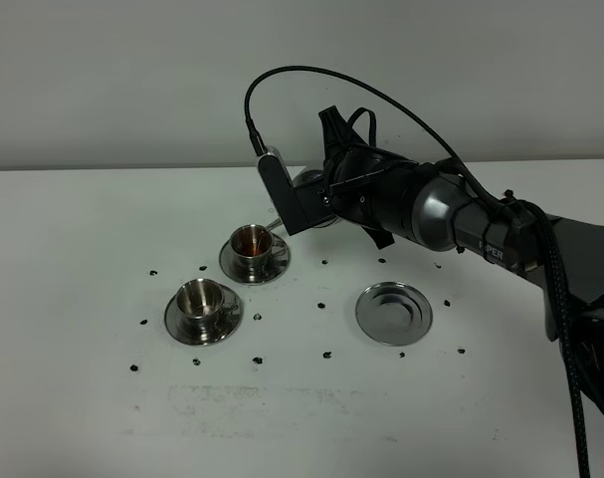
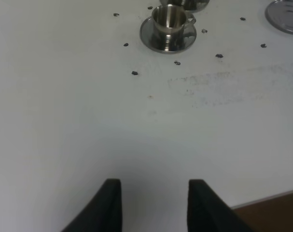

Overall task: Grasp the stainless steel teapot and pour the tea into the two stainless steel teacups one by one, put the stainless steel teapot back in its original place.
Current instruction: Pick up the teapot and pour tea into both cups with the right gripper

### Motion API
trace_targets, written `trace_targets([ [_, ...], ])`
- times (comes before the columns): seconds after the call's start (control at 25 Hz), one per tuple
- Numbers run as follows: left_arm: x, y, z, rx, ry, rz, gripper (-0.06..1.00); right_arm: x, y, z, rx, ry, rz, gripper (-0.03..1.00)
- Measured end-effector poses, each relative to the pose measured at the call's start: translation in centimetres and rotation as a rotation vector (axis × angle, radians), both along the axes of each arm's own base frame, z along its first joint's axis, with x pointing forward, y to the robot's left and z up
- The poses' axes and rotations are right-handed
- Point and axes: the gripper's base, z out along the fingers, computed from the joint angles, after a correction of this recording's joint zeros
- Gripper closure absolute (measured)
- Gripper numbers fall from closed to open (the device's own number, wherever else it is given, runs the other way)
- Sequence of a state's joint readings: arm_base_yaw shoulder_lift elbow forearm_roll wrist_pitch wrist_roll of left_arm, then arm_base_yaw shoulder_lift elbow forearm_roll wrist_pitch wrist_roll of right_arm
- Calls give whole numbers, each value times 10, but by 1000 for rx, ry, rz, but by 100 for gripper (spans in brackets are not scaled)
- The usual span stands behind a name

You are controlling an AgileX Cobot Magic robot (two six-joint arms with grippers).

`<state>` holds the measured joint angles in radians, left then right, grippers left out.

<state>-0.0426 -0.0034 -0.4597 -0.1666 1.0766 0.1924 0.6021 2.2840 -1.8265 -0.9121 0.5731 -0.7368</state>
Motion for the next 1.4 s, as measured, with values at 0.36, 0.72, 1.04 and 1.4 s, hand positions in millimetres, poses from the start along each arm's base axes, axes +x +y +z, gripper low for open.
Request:
trace_targets([
  [0.36,0,0,0,0,0,0,63,0,0,0,-8,-2,8,76],
  [0.72,0,0,0,0,0,0,63,-1,3,0,-14,-5,21,76],
  [1.04,0,0,0,0,0,0,63,0,2,1,-35,-17,33,76],
  [1.4,0,0,0,0,0,0,63,0,3,2,-35,-22,44,76],
])
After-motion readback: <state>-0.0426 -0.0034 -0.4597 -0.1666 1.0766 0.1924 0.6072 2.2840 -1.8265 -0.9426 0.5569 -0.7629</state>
